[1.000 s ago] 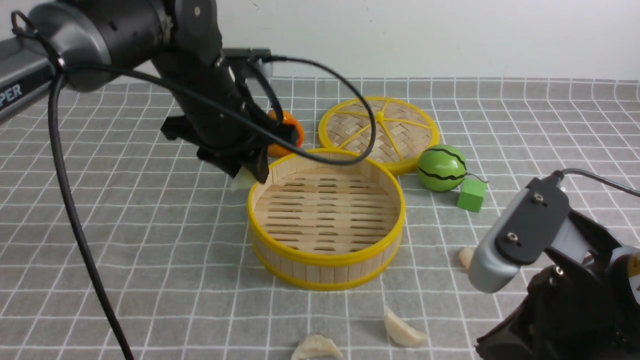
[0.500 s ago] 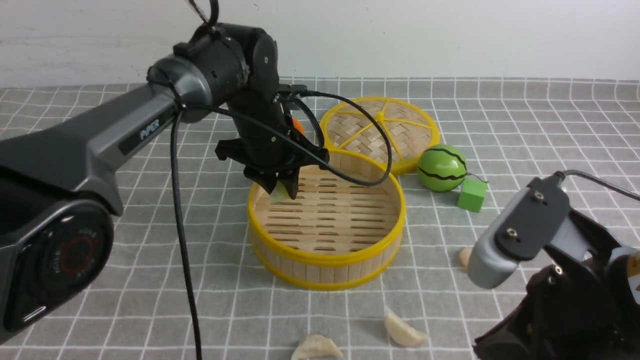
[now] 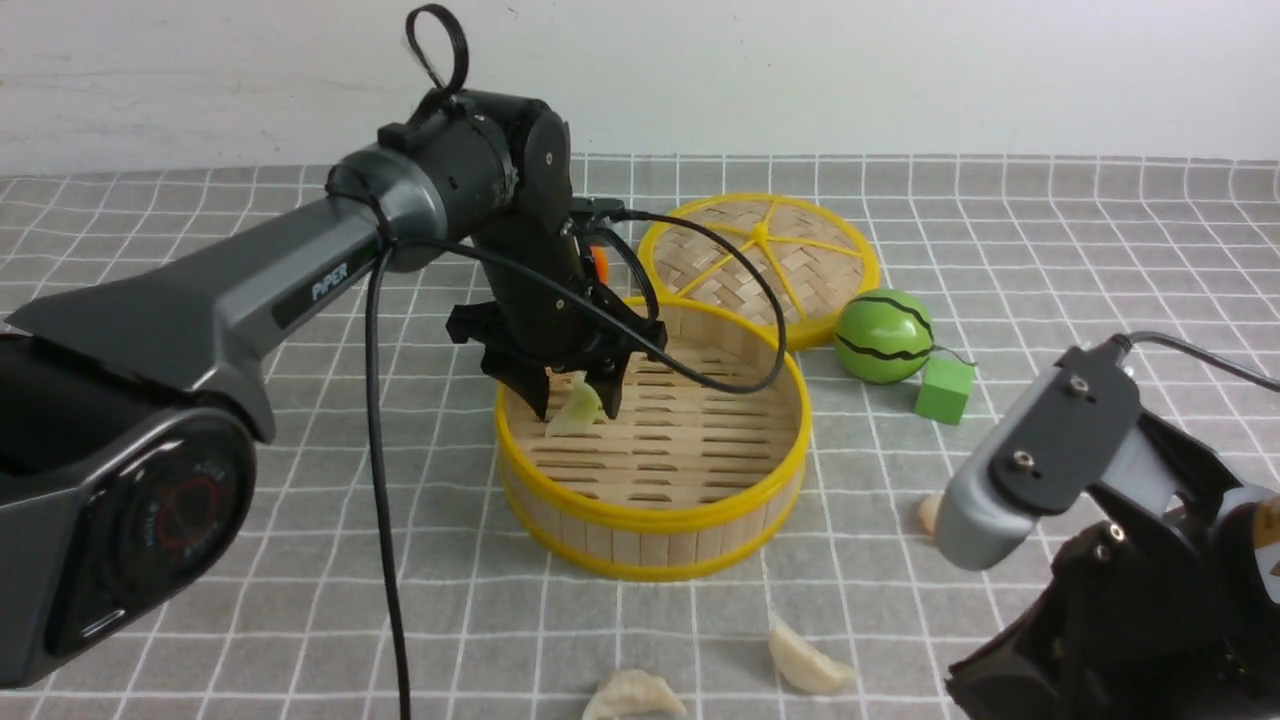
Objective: Put the dumplings into the steamer on the table with the grey tablecloth.
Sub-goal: 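Place the dumpling into the bamboo steamer basket with the left gripper, then reach for and grasp a dumpling lying on the table beside the steamer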
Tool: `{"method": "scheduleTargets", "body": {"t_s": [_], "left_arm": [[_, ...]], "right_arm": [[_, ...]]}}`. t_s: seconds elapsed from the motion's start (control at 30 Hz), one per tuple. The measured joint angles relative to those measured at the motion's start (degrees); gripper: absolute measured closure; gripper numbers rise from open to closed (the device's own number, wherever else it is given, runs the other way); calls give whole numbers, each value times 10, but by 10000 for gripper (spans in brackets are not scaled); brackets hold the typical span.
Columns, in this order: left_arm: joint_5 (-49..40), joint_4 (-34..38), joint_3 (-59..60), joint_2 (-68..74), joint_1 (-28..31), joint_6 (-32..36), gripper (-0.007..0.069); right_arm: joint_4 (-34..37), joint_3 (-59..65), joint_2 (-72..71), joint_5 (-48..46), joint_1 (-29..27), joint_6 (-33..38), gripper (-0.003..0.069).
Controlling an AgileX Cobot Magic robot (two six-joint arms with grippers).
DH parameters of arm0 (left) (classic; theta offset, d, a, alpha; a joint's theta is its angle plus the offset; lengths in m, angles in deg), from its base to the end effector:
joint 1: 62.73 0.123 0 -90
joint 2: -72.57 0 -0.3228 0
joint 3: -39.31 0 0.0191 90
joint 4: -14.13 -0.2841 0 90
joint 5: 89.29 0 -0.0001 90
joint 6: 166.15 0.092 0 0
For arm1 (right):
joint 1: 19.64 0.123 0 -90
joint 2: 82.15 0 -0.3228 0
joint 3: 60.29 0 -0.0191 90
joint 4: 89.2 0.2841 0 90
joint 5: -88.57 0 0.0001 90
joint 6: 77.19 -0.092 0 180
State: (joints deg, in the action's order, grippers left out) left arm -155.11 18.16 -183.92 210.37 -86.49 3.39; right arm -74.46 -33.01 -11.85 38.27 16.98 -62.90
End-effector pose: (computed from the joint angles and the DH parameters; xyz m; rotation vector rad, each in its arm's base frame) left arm 0.5053 -0.2289 0.2497 0.3023 2.8090 -0.2370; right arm 0.1694 0.1484 0.3327 -0.9906 2.4076 0.4594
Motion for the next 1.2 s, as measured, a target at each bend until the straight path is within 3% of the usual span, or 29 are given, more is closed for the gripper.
{"method": "scheduleTargets", "body": {"t_s": [0.1,0.23,0.4,0.57,0.6,0.67,0.87,0.93,1.0,1.2], "left_arm": [[-11,-5,0,-40,0,0,63],[-34,-24,0,-122,0,0,75],[-54,-51,0,-250,0,0,214],[-54,-55,26,-377,0,0,462],[-54,-57,57,-430,0,0,540],[-54,-57,101,-488,0,0,624],[-52,-58,333,-716,0,-6,638],[-41,-58,405,-782,0,-13,638],[-14,-64,517,-886,0,-31,638],[18,-73,663,-992,0,-58,638]], "right_arm": [[-4,-19,1,-4,0,16,657],[-4,-63,8,-19,0,44,657],[-1,-140,51,-61,0,86,669],[41,-197,116,-101,0,156,679],[60,-208,140,-106,0,187,679],[76,-214,162,-107,6,221,679],[74,-218,237,-88,58,277,654],[63,-218,260,-76,74,285,620],[42,-218,303,-52,98,300,513],[-1,-219,383,40,127,306,200]]}}
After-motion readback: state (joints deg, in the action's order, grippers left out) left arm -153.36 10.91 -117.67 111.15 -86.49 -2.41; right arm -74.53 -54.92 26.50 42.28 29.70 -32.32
